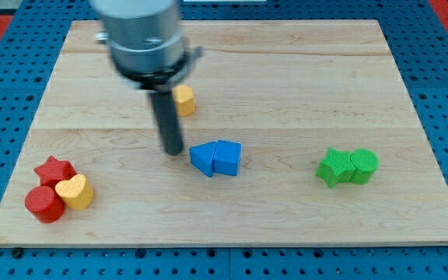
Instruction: Push the yellow hexagon to the left side of the board
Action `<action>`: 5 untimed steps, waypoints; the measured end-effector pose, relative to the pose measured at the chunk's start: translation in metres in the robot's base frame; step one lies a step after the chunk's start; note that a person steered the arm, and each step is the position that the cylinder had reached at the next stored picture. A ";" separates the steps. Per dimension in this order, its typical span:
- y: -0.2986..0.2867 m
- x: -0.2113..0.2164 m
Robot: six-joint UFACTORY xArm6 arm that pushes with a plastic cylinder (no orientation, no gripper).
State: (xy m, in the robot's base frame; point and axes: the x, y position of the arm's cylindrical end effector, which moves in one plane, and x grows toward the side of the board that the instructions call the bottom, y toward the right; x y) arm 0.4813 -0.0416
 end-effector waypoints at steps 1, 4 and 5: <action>0.065 -0.021; 0.082 -0.082; 0.075 -0.105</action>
State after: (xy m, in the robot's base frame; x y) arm 0.3758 0.0332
